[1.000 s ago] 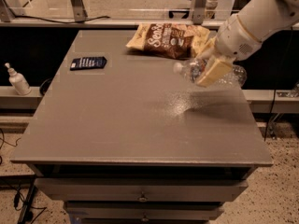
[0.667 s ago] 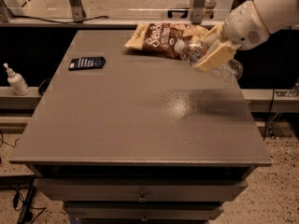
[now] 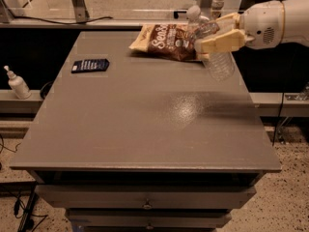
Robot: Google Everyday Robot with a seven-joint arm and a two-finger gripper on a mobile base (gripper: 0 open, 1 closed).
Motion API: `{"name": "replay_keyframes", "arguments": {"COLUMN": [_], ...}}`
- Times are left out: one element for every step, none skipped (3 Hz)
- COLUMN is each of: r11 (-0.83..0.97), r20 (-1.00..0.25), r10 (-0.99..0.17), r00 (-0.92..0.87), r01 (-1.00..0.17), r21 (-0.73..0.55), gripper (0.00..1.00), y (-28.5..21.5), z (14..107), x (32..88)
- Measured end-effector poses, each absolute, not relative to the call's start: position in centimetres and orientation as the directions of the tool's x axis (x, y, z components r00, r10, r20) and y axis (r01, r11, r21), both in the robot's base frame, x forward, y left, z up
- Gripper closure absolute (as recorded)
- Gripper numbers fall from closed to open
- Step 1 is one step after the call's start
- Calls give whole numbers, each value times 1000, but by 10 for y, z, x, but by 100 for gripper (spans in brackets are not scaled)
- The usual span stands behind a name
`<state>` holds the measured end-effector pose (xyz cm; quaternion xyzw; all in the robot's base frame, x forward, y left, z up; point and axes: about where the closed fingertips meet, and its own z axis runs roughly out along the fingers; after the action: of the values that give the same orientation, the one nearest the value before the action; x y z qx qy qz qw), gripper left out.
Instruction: Place water bottle upright
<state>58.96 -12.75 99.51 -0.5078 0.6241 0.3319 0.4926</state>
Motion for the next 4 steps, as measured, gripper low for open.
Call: {"name": "replay_keyframes", "arguments": {"r11": [317,314,314,329], "r20": [-996,-998,-1000,-985], "r10": [-85,-56,4,163], "r00": [-9,-5,13,56], "r01": [-948,-949,-949,-944], "r21": [-18,-13,-11,1], "gripper": [100,100,100,100], "y": [-133,-129,-130,-140], "z": [1001,1010,1010,1007], "x": [592,590,591,589]}}
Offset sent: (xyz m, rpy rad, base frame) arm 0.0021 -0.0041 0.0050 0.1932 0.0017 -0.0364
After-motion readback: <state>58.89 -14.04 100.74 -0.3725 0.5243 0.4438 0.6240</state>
